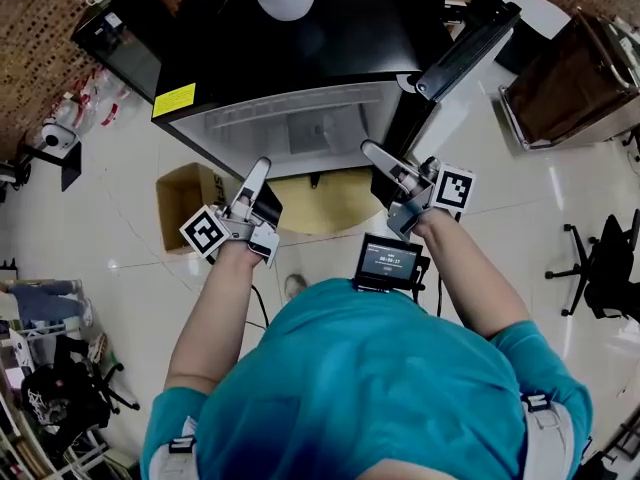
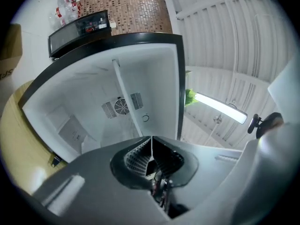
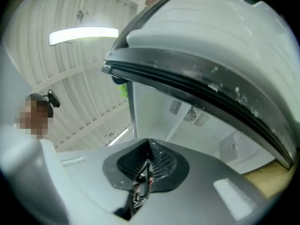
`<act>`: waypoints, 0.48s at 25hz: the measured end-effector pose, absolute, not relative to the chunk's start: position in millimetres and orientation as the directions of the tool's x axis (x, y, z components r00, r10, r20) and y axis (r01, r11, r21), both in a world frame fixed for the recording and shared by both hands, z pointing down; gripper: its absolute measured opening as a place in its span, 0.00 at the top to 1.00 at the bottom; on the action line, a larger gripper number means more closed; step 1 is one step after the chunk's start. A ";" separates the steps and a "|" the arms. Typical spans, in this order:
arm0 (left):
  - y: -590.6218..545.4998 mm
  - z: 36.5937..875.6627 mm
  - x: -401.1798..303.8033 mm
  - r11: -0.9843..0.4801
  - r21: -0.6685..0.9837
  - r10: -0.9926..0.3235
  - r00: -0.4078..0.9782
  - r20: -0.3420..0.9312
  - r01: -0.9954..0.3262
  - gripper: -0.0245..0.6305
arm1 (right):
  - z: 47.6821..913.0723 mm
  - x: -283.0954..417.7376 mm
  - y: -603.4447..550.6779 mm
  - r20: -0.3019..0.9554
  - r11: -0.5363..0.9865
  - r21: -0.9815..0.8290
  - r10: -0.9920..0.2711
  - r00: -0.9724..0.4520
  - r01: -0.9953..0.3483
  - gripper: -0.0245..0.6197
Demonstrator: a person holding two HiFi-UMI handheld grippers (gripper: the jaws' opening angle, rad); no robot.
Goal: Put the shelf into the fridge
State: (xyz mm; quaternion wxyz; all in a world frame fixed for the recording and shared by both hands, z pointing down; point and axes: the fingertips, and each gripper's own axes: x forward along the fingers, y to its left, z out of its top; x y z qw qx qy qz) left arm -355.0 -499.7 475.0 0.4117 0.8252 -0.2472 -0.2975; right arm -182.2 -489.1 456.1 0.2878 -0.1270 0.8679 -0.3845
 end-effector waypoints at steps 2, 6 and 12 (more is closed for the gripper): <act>-476.8 469.4 -340.4 -0.550 0.820 -0.651 0.697 -0.301 -0.159 0.96 | 450.3 -172.5 -472.9 -0.402 0.678 -0.734 -0.391 -0.828 0.036 0.96; -437.3 446.4 -310.0 -0.608 0.773 -0.639 0.690 -0.339 -0.183 0.96 | 446.7 -153.8 -459.1 -0.383 0.665 -0.742 -0.320 -0.866 0.082 0.96; -360.2 427.7 -301.2 -0.677 0.669 -0.644 0.687 -0.337 -0.307 0.96 | 428.0 -136.9 -417.1 -0.381 0.781 -0.620 -0.209 -0.901 0.081 0.96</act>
